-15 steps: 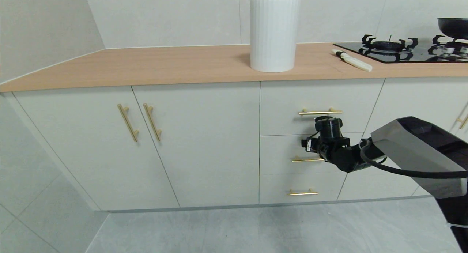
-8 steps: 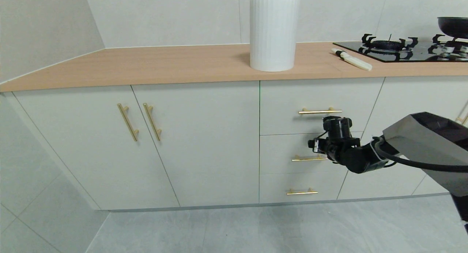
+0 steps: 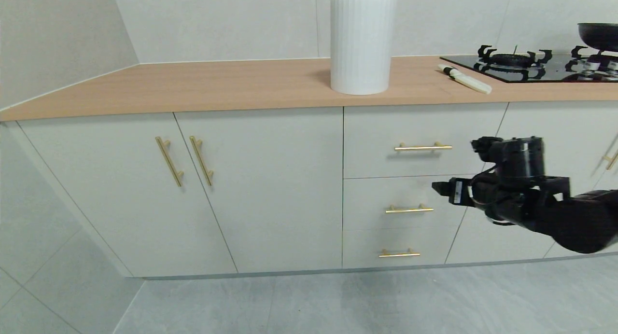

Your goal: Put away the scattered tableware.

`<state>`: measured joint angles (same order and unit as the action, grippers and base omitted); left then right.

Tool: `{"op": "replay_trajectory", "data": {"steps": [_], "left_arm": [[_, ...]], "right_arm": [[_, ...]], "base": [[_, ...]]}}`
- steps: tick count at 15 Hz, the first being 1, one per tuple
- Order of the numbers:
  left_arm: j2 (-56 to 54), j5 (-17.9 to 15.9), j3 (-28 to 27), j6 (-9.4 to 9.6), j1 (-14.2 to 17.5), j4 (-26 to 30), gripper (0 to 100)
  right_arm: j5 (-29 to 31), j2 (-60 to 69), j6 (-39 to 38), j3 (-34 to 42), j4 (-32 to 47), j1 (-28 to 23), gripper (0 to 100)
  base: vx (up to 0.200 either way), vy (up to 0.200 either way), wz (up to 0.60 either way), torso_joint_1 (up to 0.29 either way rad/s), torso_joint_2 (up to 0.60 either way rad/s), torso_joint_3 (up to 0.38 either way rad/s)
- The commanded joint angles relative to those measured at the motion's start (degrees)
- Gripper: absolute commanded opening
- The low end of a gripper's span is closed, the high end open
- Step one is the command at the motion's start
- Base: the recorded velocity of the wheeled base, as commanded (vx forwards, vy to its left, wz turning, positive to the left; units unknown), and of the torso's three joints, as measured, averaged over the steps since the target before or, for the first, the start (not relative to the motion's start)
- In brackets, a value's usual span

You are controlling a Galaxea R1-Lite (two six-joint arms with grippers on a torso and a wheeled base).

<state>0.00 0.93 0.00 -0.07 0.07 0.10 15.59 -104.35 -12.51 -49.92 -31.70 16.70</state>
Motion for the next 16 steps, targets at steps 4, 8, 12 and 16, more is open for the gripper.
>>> {"op": "replay_trajectory", "data": {"steps": [4, 8, 12, 16], "left_arm": [[0.00, 0.04, 0.00, -0.01, 0.01, -0.01, 100], [0.00, 0.04, 0.00, -0.01, 0.01, -0.01, 100], [0.00, 0.04, 0.00, -0.01, 0.01, -0.01, 100], [0.00, 0.04, 0.00, -0.01, 0.01, -0.01, 100]], "right_arm": [[2.60, 43.62, 8.82, 21.36, 0.67, -1.67, 100], [2.34, 65.77, 14.44, 25.75, 11.74, -6.68, 100], [2.69, 86.60, 20.59, 25.49, 30.55, -6.86, 100], [1.72, 99.87, 24.20, 26.37, 40.84, -13.54, 100]], "base": [[0.000, 0.000, 0.00, 0.000, 0.00, 0.000], [0.000, 0.000, 0.00, 0.000, 0.00, 0.000], [0.000, 0.000, 0.00, 0.000, 0.00, 0.000], [0.000, 0.000, 0.00, 0.000, 0.00, 0.000]]}}
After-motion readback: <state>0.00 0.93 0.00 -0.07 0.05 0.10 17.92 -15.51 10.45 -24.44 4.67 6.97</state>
